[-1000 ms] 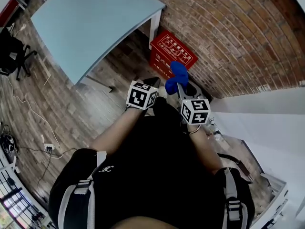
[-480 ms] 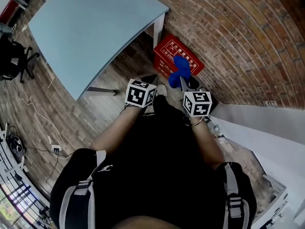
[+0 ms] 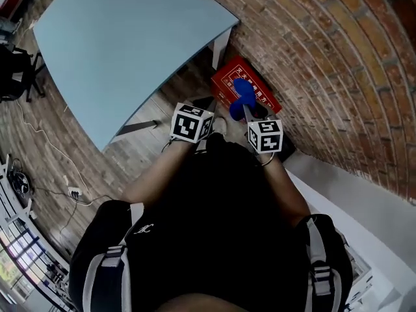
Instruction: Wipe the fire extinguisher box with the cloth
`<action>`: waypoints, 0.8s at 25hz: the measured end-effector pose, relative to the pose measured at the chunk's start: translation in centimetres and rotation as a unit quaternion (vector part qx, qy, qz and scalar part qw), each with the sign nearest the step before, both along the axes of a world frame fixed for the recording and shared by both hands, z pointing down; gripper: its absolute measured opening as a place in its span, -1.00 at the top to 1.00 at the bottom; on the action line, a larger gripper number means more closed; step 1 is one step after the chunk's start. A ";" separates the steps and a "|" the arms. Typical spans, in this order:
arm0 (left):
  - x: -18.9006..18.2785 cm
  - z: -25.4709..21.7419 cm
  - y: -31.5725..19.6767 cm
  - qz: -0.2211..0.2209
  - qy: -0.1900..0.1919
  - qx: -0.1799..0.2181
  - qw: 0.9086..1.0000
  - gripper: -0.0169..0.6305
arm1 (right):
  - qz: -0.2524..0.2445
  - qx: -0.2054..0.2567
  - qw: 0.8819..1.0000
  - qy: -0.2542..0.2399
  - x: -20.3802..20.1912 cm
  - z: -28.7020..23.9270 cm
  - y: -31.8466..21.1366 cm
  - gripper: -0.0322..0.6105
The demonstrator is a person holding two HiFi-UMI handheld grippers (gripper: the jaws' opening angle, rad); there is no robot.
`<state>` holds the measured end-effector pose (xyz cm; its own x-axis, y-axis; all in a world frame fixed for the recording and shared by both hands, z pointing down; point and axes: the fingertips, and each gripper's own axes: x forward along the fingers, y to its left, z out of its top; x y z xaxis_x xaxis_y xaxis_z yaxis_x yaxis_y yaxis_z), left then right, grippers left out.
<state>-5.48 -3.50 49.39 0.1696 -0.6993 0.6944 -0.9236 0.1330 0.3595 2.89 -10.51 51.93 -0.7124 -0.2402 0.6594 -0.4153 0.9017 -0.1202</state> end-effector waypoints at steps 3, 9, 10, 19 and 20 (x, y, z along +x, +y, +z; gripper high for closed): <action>-2.0 0.2 -1.9 -0.007 0.003 -0.006 1.000 0.91 | -0.013 -0.008 1.000 0.014 -2.2 1.7 -2.0 0.64; -4.0 0.9 -3.0 0.009 -0.004 -0.023 1.000 0.91 | -0.032 -0.048 0.997 0.055 -5.6 7.3 -3.7 0.64; -4.2 1.3 -2.8 0.017 0.000 -0.030 0.999 0.91 | -0.029 -0.055 0.996 0.066 -5.9 8.4 -3.7 0.64; -7.6 3.5 -3.1 0.095 0.005 -0.054 0.994 0.91 | -0.020 -0.046 0.985 0.167 -8.8 16.7 -7.0 0.64; -8.0 3.7 -3.3 0.095 0.006 -0.055 0.994 0.91 | -0.021 -0.047 0.983 0.175 -9.0 17.4 -7.6 0.64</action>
